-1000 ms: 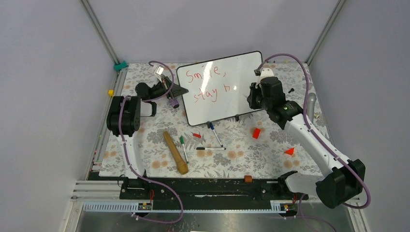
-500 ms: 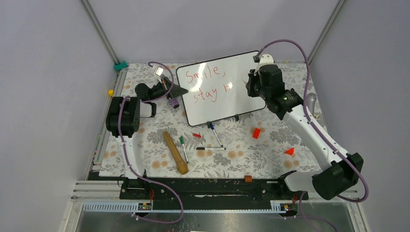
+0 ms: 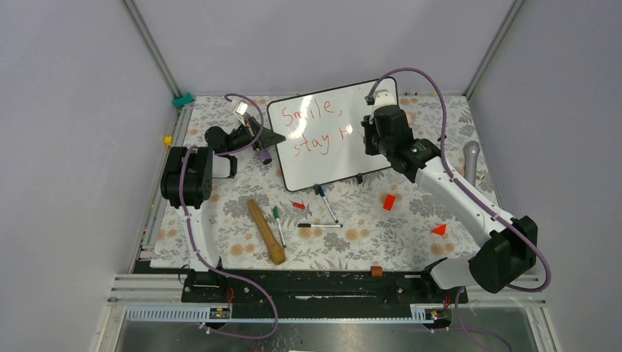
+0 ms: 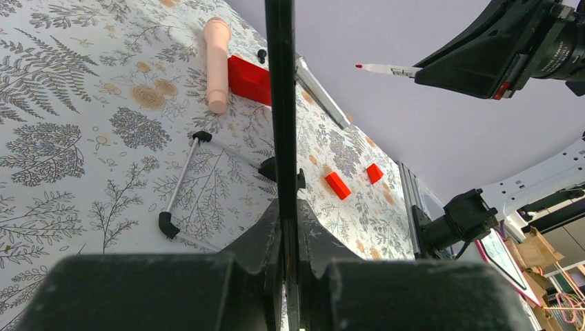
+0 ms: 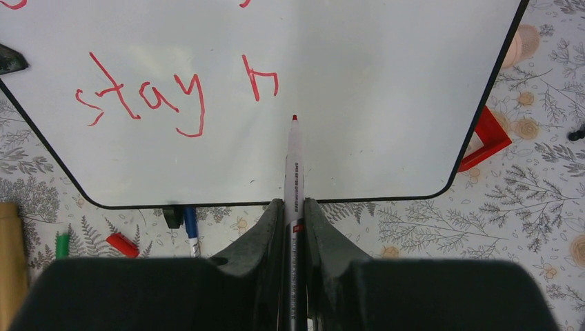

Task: Write a sentence on the whiteboard

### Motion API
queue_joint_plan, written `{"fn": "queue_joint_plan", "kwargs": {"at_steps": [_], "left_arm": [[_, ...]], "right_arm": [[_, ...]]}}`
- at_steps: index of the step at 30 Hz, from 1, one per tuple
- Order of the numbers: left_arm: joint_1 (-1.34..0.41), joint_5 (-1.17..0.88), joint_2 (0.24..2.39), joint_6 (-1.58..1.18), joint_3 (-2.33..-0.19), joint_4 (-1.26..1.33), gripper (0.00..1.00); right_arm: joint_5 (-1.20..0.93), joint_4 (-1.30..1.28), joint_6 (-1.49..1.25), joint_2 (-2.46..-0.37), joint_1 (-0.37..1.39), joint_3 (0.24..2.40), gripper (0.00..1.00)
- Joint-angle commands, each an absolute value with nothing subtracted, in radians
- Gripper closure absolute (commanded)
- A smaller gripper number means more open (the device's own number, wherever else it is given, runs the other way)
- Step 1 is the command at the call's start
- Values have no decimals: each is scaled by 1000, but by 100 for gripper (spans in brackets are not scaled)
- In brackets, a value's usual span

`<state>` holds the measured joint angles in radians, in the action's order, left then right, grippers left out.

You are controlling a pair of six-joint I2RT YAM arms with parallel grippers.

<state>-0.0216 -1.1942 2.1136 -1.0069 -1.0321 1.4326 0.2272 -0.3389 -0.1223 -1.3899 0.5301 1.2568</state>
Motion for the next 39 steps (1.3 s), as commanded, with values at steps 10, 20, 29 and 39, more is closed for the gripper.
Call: {"fn": "queue_joint_plan", "kwargs": {"at_steps": [10, 20, 29, 39], "left_arm": [[-61, -1312, 2080, -904, -1008, 1473, 100], [-67, -1325, 2084, -910, -1019, 1474, 100], [-69, -1328, 2089, -915, -1024, 1474, 100], [-69, -1330, 2089, -916, -1024, 1474, 100]], "right_arm": [[268, -288, -103, -1390, 533, 1263, 100], [225, -387, -111, -1484, 520, 1401, 100], [220, -422, -107, -1568, 519, 1458, 100], [224, -431, -103, -1621, 520, 1484, 100]]}}
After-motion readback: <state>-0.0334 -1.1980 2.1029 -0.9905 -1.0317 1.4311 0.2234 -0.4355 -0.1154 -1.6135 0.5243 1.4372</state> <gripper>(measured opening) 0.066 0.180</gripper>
